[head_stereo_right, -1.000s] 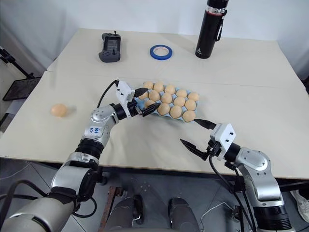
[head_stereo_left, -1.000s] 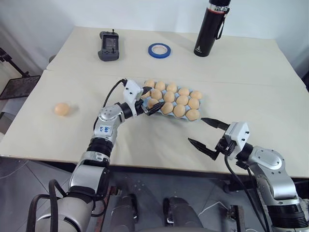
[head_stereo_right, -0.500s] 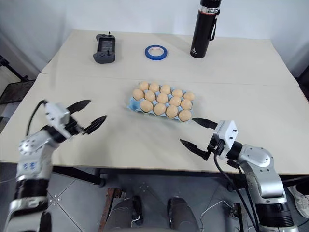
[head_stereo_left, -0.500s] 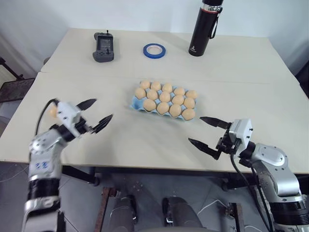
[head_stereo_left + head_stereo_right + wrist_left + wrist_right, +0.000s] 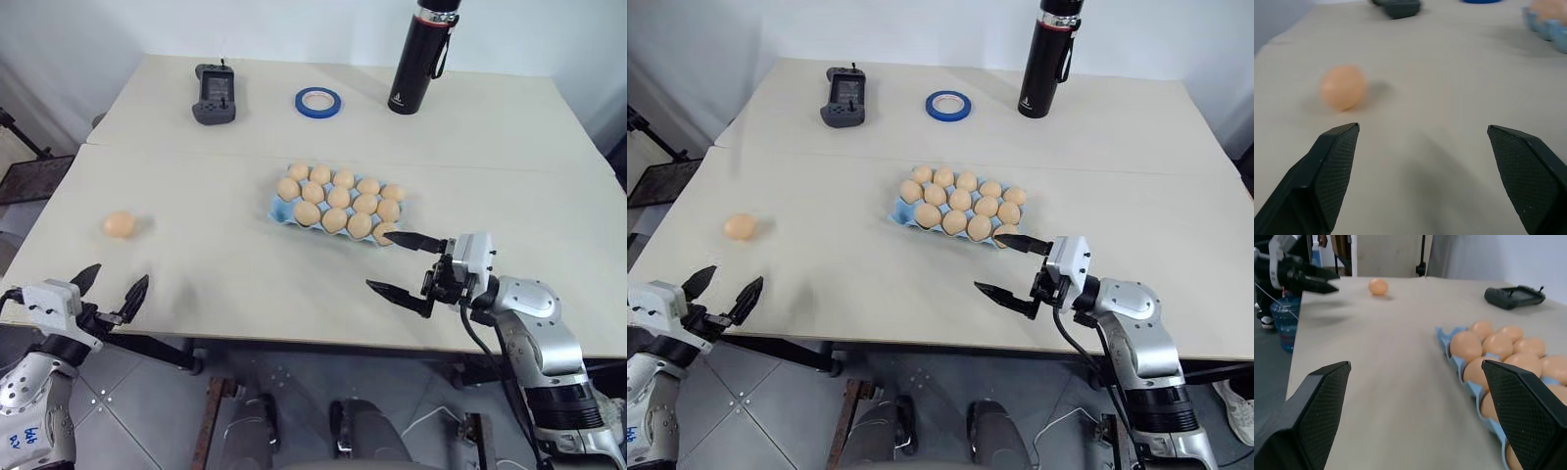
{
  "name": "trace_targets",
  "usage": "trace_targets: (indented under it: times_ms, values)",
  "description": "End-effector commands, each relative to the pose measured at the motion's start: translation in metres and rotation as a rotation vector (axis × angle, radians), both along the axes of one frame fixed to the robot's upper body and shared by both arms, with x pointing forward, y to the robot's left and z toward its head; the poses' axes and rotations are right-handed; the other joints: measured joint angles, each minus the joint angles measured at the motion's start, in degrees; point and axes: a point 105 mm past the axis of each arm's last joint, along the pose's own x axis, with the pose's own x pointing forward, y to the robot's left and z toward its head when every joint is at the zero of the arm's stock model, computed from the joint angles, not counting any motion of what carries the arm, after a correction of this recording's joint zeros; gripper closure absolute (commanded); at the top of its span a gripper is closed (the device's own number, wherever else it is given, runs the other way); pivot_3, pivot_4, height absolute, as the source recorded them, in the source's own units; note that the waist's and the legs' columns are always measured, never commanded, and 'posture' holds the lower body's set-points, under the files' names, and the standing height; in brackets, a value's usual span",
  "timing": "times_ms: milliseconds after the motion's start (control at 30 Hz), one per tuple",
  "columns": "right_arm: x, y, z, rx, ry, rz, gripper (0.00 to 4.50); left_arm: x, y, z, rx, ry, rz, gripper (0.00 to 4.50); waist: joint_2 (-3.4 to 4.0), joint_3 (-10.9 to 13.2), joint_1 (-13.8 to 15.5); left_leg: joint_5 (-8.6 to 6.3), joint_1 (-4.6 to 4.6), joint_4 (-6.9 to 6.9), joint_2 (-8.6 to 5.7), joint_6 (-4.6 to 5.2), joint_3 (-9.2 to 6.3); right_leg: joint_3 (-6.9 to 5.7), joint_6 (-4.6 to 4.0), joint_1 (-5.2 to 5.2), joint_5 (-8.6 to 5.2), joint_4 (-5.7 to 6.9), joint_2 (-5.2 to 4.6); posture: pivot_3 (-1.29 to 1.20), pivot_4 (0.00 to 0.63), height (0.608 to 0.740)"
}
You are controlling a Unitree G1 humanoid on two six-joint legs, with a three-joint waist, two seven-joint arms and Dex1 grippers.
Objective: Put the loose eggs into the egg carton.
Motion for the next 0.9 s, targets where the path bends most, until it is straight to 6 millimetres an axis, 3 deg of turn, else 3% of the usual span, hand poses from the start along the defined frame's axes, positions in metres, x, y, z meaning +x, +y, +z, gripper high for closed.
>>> trace_targets:
  times_ms: [33,200,300,600,800,900]
  values:
    - [0.001,0.001,0.012,0.007,-0.055,0.015,0.00,0.001,0.008,0.027,-0.026,-0.085,0.081,0.02,0.00,0.0,-0.1,0.00,0.00,0.01,0.00,0.00,0.00,0.01,0.01,0.00,0.01,0.00,0.00,0.00,0.150,0.740]
    - [0.001,-0.003,0.009,-0.012,-0.042,0.008,0.00,0.030,0.008,0.043,-0.020,-0.104,0.116,0.02,-0.01,0.0,0.0,0.01,0.02,0.17,0.00,0.00,-0.03,-0.01,0.07,0.07,0.04,0.04,0.03,0.00,0.150,0.740]
    - [0.000,-0.002,0.009,-0.013,-0.037,0.004,0.00,0.064,0.009,0.047,-0.003,-0.082,0.134,0.02,-0.02,0.0,0.2,0.01,0.02,0.18,-0.03,0.00,-0.01,0.00,0.11,0.11,0.07,0.03,0.02,0.00,0.150,0.740]
    - [-0.001,-0.005,0.009,-0.004,-0.043,-0.045,0.00,0.117,0.018,0.036,0.026,0.027,0.197,0.02,-0.06,0.0,0.2,0.08,0.00,0.04,0.08,0.06,0.23,0.13,0.16,-0.11,0.03,0.05,0.26,0.00,0.150,0.740]
    - [-0.004,-0.006,0.008,0.001,-0.040,-0.068,0.00,0.128,0.020,0.029,0.000,0.060,0.203,0.02,-0.10,0.0,0.0,-0.02,0.01,0.20,0.08,-0.07,0.31,0.18,0.21,-0.10,0.05,0.15,0.25,0.00,0.150,0.740]
    - [-0.003,-0.007,0.008,0.006,-0.042,-0.082,0.00,0.130,0.020,0.024,-0.014,0.081,0.181,0.60,-0.11,0.0,0.1,-0.02,0.02,0.25,0.08,-0.09,0.29,0.16,0.21,-0.10,0.05,0.25,0.24,0.00,0.150,0.740]
